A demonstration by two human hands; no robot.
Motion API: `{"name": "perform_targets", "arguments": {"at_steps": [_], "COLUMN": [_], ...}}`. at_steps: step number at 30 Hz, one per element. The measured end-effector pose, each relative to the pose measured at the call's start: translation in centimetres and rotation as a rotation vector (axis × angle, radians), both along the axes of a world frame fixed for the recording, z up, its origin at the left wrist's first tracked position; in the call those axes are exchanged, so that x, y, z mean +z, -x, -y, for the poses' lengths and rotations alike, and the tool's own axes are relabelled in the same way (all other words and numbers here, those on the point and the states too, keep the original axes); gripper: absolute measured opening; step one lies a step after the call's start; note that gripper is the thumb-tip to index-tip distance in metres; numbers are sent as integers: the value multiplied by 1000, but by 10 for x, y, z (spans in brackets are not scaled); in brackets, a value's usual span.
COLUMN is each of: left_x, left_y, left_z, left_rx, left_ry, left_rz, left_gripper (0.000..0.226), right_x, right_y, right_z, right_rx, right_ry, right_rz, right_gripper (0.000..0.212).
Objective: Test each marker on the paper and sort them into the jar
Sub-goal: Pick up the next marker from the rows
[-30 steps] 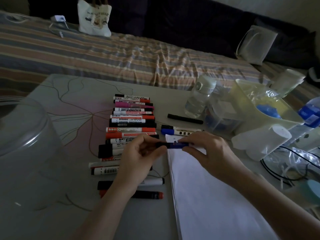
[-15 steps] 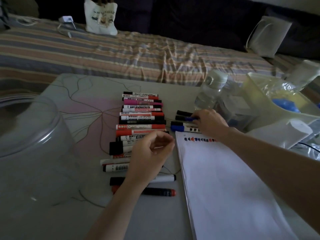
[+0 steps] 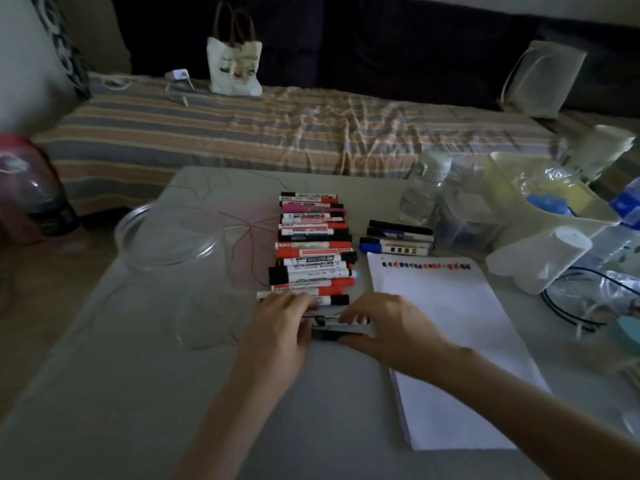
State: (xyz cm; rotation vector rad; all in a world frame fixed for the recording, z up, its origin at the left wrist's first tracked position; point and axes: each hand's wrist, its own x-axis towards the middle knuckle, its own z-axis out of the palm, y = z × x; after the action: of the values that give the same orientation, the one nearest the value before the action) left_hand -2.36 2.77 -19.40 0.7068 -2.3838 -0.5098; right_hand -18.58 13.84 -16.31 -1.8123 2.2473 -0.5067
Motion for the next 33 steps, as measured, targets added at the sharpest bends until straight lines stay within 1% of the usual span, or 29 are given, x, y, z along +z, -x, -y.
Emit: {"name": "perform_targets", "arguments": {"at_steps": [4, 6, 9, 11, 12, 13, 15, 16, 19, 21, 22, 23, 25, 27, 28, 30, 31, 33], "left_x": [-7, -12, -21, -26, -24, -18, -1, 6, 20, 27, 31, 36, 40, 38, 35, 34, 33, 34], "left_y": [-20, -24, -24, -22, -20, -17, -10, -5, 14, 28, 34, 38, 50, 61, 67, 80, 88, 98], "left_z": [-5, -2, 0, -1, -3, -7, -14, -17, -22, -29, -32, -34, -36, -38, -39, -43, -43, -33], "left_rx": [-7, 5, 54, 53, 32, -6, -104, -120, -95, -204, -259, -285, -265, -212, -187, -138, -95, 66], "left_ry": [13, 23, 57, 48, -26, -166, -566, -734, -1111, -1369, -1464, -1503, -1504, -1474, -1461, -1464, -1488, -1559], "left_rz": [68, 116, 158, 123, 50, -53, -235, -311, -528, -643, -676, -674, -617, -580, -570, -569, -595, -720], "left_gripper": [40, 45, 42, 39, 35, 28, 18, 18, 19, 26, 28, 27, 25, 22, 20, 21, 22, 22], "right_x": [-31, -36, -32, -23, -16, -9, 9, 19, 38, 40, 39, 38, 34, 27, 24, 18, 16, 14], "right_y": [-16, -17, -17, -15, -14, -12, -7, -5, 2, 2, 1, 1, 4, 7, 9, 13, 16, 24], "right_z": [5, 7, 5, -2, -7, -13, -26, -33, -47, -49, -48, -46, -44, -43, -44, -48, -50, -56], "right_rx": [10, -22, -47, -56, -61, -61, -71, -83, -109, -151, -188, -235, -323, -346, -343, -327, -317, -316], "right_ry": [33, 62, 30, 0, -15, -29, -52, -53, -25, 28, 57, 91, 160, 226, 259, 317, 335, 335], "right_rz": [-158, -148, -141, -92, -44, 3, 120, 194, 339, 463, 544, 628, 755, 789, 756, 575, 470, 303], "right_gripper": [32, 26, 19, 16, 14, 11, 8, 10, 18, 19, 18, 14, 10, 11, 12, 17, 21, 28]}}
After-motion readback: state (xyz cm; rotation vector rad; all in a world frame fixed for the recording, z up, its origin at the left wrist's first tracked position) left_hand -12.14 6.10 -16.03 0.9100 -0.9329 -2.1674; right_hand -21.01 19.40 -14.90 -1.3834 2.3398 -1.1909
